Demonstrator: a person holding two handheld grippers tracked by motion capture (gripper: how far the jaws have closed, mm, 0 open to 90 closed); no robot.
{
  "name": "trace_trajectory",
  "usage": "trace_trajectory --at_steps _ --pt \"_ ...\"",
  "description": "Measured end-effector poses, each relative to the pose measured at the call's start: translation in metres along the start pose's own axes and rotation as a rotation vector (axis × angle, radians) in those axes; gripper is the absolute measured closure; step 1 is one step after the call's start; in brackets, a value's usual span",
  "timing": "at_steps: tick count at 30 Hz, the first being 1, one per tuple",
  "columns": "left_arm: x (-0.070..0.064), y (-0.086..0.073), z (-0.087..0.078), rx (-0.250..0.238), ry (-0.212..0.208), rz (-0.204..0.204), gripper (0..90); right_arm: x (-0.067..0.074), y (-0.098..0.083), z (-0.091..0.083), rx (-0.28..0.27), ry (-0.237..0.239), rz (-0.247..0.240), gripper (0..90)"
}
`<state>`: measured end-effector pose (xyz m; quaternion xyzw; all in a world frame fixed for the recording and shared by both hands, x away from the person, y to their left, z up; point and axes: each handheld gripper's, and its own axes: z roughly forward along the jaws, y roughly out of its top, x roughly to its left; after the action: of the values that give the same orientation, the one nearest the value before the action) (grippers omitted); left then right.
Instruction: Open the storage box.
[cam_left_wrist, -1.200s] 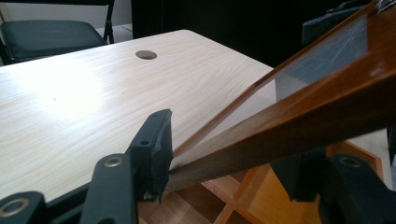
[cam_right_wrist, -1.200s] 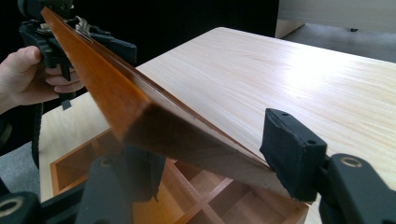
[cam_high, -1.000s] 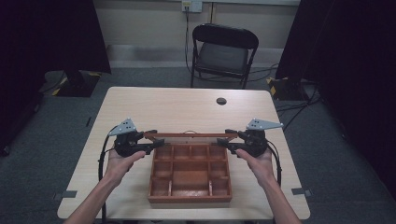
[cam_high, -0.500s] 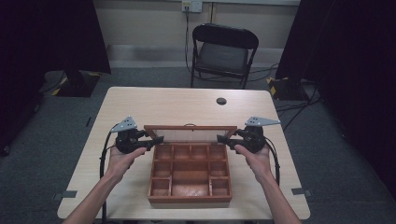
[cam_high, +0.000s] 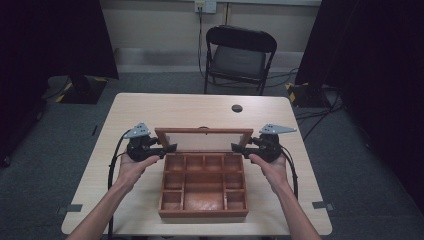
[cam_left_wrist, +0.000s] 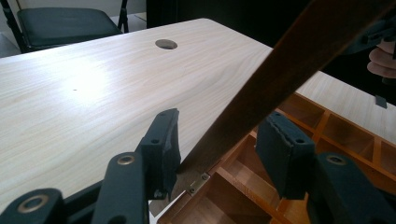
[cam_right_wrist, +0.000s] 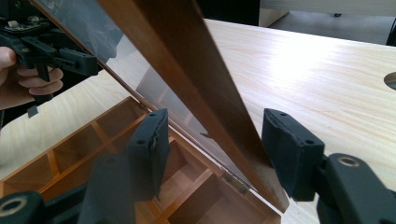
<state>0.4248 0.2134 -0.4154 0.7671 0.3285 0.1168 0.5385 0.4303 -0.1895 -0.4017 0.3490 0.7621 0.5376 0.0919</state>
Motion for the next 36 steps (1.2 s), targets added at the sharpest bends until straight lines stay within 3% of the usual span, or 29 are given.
trace_trajectory --at_steps 14,18,24,36 --pt "0.007 -0.003 0.004 0.006 0.014 -0.011 52.0 -0.007 -0.003 0.011 0.018 -0.033 0.01 45.9" --pt "0.013 -0.007 0.002 -0.012 -0.008 -0.058 52.8 -0.01 -0.004 0.014 0.017 -0.03 0.02 46.8" --pt "0.015 -0.011 0.003 0.012 0.014 -0.039 53.6 -0.013 -0.006 0.018 0.024 -0.034 0.029 47.5" --pt "0.019 -0.011 0.007 0.013 0.032 -0.049 57.6 -0.02 -0.008 0.022 0.033 -0.039 0.037 50.2"
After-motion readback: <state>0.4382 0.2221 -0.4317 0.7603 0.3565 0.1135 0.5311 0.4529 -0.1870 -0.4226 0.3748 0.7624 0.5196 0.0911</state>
